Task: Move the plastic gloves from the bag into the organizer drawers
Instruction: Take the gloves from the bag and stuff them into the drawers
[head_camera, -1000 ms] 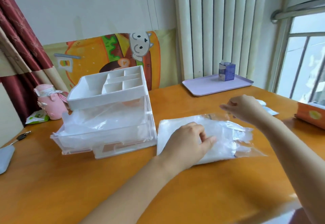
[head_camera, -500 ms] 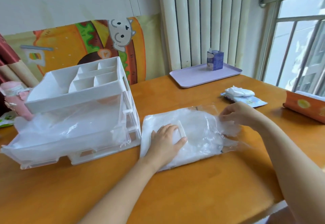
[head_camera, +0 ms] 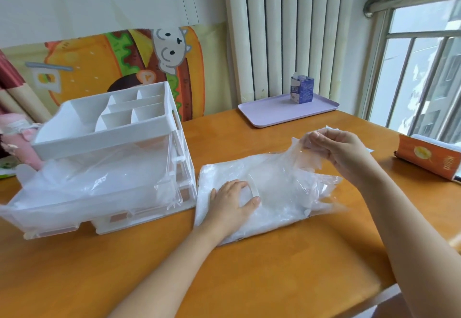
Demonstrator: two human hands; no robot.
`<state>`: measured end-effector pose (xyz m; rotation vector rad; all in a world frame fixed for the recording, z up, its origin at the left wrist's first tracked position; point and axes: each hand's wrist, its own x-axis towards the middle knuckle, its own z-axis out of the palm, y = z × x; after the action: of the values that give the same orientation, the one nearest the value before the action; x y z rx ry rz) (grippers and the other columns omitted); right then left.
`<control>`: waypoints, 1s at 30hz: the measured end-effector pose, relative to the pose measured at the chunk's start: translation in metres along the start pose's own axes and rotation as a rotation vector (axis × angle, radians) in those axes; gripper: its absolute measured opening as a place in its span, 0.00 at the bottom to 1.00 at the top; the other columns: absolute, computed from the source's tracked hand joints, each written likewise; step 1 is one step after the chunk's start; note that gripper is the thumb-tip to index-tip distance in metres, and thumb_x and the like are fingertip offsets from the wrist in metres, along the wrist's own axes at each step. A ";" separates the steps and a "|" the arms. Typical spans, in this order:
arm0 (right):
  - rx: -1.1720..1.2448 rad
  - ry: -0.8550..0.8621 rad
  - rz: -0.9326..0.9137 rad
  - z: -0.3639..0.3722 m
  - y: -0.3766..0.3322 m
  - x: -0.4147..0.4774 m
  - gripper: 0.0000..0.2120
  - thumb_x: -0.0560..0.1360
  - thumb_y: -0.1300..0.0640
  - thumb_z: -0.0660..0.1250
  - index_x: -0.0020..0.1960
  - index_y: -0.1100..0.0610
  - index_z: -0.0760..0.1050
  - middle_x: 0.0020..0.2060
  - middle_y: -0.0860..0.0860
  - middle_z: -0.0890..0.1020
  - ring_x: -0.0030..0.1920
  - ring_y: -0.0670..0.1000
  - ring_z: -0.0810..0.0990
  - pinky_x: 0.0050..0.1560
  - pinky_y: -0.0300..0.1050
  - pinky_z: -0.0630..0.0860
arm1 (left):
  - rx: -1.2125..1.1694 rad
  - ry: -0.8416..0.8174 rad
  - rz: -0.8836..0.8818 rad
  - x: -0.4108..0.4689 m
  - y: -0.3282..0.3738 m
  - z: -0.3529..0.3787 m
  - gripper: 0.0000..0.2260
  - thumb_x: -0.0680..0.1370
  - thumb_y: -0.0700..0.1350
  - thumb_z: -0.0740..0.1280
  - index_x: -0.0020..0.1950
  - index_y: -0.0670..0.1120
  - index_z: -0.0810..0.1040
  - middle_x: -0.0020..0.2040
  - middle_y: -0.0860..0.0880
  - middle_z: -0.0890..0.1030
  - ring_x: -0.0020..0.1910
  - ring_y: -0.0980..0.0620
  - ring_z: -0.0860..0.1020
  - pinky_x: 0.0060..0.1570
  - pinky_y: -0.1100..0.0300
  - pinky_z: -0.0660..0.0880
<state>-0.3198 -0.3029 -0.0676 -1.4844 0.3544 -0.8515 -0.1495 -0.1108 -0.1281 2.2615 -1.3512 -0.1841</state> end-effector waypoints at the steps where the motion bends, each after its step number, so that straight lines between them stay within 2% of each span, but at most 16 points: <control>1: 0.019 -0.022 -0.008 0.003 -0.003 -0.001 0.11 0.67 0.49 0.70 0.40 0.57 0.83 0.42 0.53 0.85 0.46 0.49 0.83 0.52 0.41 0.79 | -0.079 0.015 -0.004 -0.001 0.004 -0.004 0.22 0.79 0.56 0.63 0.71 0.50 0.69 0.71 0.55 0.68 0.70 0.57 0.64 0.70 0.59 0.58; 3: 0.028 -0.033 -0.029 0.006 -0.009 -0.002 0.09 0.71 0.53 0.68 0.42 0.58 0.82 0.41 0.53 0.85 0.45 0.48 0.83 0.48 0.38 0.79 | -0.234 0.069 0.023 -0.003 0.018 -0.011 0.19 0.78 0.51 0.66 0.68 0.50 0.71 0.68 0.56 0.70 0.67 0.60 0.67 0.61 0.71 0.61; 4: 0.028 -0.037 -0.040 0.007 -0.011 -0.002 0.09 0.72 0.55 0.66 0.43 0.60 0.81 0.40 0.52 0.85 0.43 0.47 0.82 0.46 0.38 0.79 | -0.270 0.109 0.059 -0.001 0.028 -0.015 0.18 0.78 0.49 0.67 0.67 0.51 0.72 0.67 0.56 0.71 0.66 0.61 0.68 0.59 0.73 0.61; 6: 0.046 -0.055 -0.050 0.009 -0.011 -0.003 0.08 0.72 0.54 0.66 0.41 0.58 0.81 0.39 0.50 0.85 0.42 0.46 0.82 0.44 0.37 0.78 | -0.318 0.156 0.129 0.006 0.049 -0.022 0.18 0.77 0.48 0.69 0.66 0.50 0.74 0.65 0.55 0.74 0.64 0.61 0.70 0.60 0.71 0.64; 9: 0.078 -0.112 -0.055 0.007 -0.007 -0.005 0.10 0.66 0.46 0.73 0.35 0.53 0.82 0.40 0.50 0.85 0.50 0.49 0.82 0.53 0.42 0.79 | -0.329 0.139 0.184 0.023 0.082 -0.028 0.24 0.74 0.51 0.73 0.68 0.49 0.73 0.65 0.53 0.74 0.64 0.57 0.71 0.59 0.68 0.65; 12: 0.184 -0.144 -0.071 0.002 -0.003 -0.006 0.17 0.64 0.43 0.76 0.39 0.57 0.79 0.43 0.54 0.85 0.50 0.50 0.83 0.52 0.42 0.79 | -0.302 0.097 0.180 0.040 0.102 -0.025 0.26 0.71 0.52 0.75 0.66 0.46 0.74 0.63 0.50 0.75 0.61 0.54 0.73 0.56 0.66 0.66; 13: 0.233 -0.137 -0.076 -0.001 -0.004 -0.007 0.20 0.64 0.44 0.75 0.42 0.61 0.77 0.42 0.54 0.85 0.48 0.50 0.83 0.50 0.41 0.79 | -0.304 0.106 0.184 0.044 0.107 -0.023 0.21 0.72 0.51 0.75 0.62 0.45 0.77 0.59 0.48 0.78 0.57 0.53 0.75 0.54 0.65 0.69; 15: 0.294 -0.099 -0.094 -0.003 -0.005 -0.007 0.24 0.65 0.44 0.73 0.45 0.65 0.75 0.42 0.53 0.85 0.46 0.49 0.84 0.49 0.39 0.78 | -0.363 0.152 0.194 0.050 0.109 -0.018 0.08 0.74 0.48 0.73 0.42 0.43 0.80 0.40 0.48 0.80 0.40 0.53 0.76 0.41 0.61 0.72; 16: 0.331 -0.070 -0.094 -0.003 -0.005 -0.007 0.23 0.65 0.43 0.71 0.44 0.63 0.78 0.42 0.53 0.85 0.47 0.49 0.84 0.49 0.40 0.79 | -0.406 0.172 0.187 0.052 0.107 -0.017 0.13 0.75 0.47 0.71 0.34 0.43 0.77 0.32 0.49 0.76 0.32 0.55 0.72 0.35 0.62 0.69; 17: 0.375 -0.039 -0.086 -0.006 -0.005 -0.006 0.21 0.65 0.41 0.70 0.43 0.60 0.81 0.44 0.54 0.85 0.48 0.50 0.84 0.50 0.40 0.79 | -0.463 0.171 0.167 0.055 0.107 -0.015 0.16 0.76 0.46 0.71 0.31 0.41 0.75 0.29 0.49 0.73 0.29 0.55 0.69 0.34 0.62 0.68; 19: 0.355 -0.030 -0.065 -0.007 -0.004 -0.006 0.23 0.66 0.36 0.69 0.47 0.55 0.83 0.52 0.55 0.84 0.56 0.51 0.82 0.56 0.42 0.77 | -0.703 0.142 0.082 0.056 0.107 -0.018 0.14 0.78 0.44 0.69 0.37 0.36 0.81 0.33 0.45 0.79 0.32 0.54 0.75 0.39 0.58 0.76; 22: 0.036 -0.098 -0.024 -0.003 -0.002 -0.010 0.29 0.66 0.34 0.71 0.59 0.51 0.78 0.59 0.48 0.81 0.62 0.45 0.77 0.63 0.44 0.70 | -1.146 0.021 -0.046 0.055 0.111 -0.029 0.08 0.80 0.40 0.65 0.44 0.39 0.81 0.37 0.46 0.84 0.35 0.54 0.82 0.39 0.63 0.79; 24: -0.069 -0.123 -0.022 0.000 0.000 -0.012 0.20 0.68 0.44 0.74 0.56 0.52 0.80 0.52 0.47 0.84 0.54 0.45 0.81 0.57 0.43 0.74 | -1.337 -0.011 -0.079 0.058 0.110 -0.038 0.07 0.80 0.39 0.63 0.45 0.41 0.80 0.36 0.47 0.84 0.33 0.54 0.82 0.36 0.63 0.80; 26: -0.085 -0.068 -0.073 0.005 -0.002 -0.014 0.07 0.70 0.52 0.73 0.43 0.55 0.81 0.37 0.46 0.83 0.39 0.44 0.79 0.42 0.38 0.72 | -1.503 0.012 -0.106 0.059 0.109 -0.048 0.07 0.80 0.36 0.63 0.45 0.40 0.80 0.35 0.47 0.84 0.31 0.53 0.81 0.32 0.62 0.79; 27: -0.069 -0.022 -0.090 0.006 -0.003 -0.014 0.05 0.71 0.54 0.72 0.40 0.55 0.82 0.34 0.46 0.82 0.36 0.43 0.78 0.39 0.36 0.72 | -1.569 0.026 -0.111 0.060 0.108 -0.052 0.07 0.79 0.36 0.63 0.45 0.41 0.80 0.36 0.46 0.84 0.32 0.52 0.81 0.32 0.61 0.80; 30: 0.018 0.026 -0.112 0.001 -0.001 -0.012 0.12 0.71 0.51 0.70 0.48 0.58 0.84 0.45 0.52 0.86 0.49 0.48 0.83 0.53 0.40 0.76 | -1.700 0.031 -0.119 0.059 0.107 -0.064 0.06 0.78 0.37 0.65 0.43 0.41 0.81 0.38 0.47 0.85 0.35 0.51 0.83 0.38 0.60 0.80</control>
<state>-0.3280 -0.2938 -0.0700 -1.4882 0.2844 -0.9615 -0.1821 -0.1804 -0.0135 0.8340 -0.4923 -0.9011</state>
